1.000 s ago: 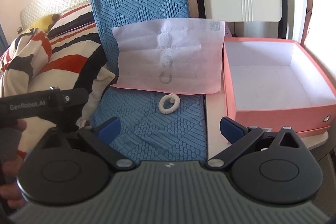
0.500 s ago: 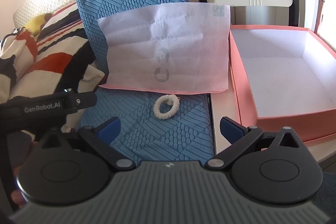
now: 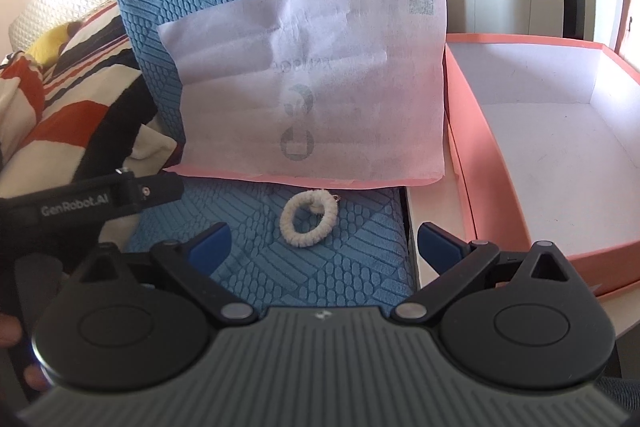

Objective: Organize objects
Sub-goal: 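Lower the left tool onto the pink edge of the tissue sheet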

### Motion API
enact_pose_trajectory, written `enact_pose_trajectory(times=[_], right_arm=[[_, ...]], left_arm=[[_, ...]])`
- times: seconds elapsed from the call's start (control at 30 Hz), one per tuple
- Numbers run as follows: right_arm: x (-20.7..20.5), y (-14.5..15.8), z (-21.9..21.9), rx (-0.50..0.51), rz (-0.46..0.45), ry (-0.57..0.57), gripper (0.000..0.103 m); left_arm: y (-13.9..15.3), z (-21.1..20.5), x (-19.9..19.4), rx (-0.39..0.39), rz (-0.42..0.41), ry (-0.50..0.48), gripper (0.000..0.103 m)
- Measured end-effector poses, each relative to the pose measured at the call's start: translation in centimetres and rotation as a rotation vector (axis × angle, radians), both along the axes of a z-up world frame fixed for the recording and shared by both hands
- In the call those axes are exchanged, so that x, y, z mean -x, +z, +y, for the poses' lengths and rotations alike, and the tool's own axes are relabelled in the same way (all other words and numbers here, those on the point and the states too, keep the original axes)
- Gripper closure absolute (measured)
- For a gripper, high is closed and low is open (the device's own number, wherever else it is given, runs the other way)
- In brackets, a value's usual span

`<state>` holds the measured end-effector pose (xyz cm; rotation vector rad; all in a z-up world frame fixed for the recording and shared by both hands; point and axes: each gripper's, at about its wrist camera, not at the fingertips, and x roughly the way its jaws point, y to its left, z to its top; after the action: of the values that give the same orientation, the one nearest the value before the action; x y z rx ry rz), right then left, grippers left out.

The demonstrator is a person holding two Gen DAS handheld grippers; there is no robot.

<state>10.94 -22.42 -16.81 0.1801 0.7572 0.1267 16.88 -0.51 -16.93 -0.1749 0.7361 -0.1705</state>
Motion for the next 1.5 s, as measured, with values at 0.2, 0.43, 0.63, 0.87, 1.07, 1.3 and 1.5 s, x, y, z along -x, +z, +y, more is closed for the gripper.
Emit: enact_pose_trajectory(times=[0.2, 0.43, 0.63, 0.87, 1.07, 1.3, 1.5], right_arm=[[-2.5, -1.0, 0.5, -0.005, 0.011, -0.021, 0.002], [-5.4, -2.1, 0.6, -0.052, 0.042, -0.031, 0.002], [-7.5, -3.9, -0.4, -0.141, 0.104, -0.073, 0.003], [-9.5, -5.4, -1.6, -0.192, 0.170, -0.098, 0.003], [-11.0, -6.2, -2.0, -0.201, 0.200, -0.107, 0.003], [-12.1, -7.0, -2.2, -0.230, 0.222, -0.107, 0.003], [-12.7, -6.6, -2.4, -0.238, 0.203, -0.125, 0.003]], left_arm=[[-1.4, 1.1, -2.7, -0.021, 0.043, 0.027, 0.000], [-3.1, 1.1, -5.5, 0.067, 0.104, 0.008, 0.000], [-5.1, 0.4, -7.9, 0.109, 0.194, 0.027, 0.000], [-6.6, 1.2, -11.0, 0.213, 0.277, 0.094, 0.000], [-8.0, 1.4, -13.1, 0.238, 0.363, 0.122, 0.000], [-9.3, 1.9, -14.0, 0.324, 0.426, 0.126, 0.001], [-9.8, 2.7, -13.8, 0.418, 0.437, 0.133, 0.005]])
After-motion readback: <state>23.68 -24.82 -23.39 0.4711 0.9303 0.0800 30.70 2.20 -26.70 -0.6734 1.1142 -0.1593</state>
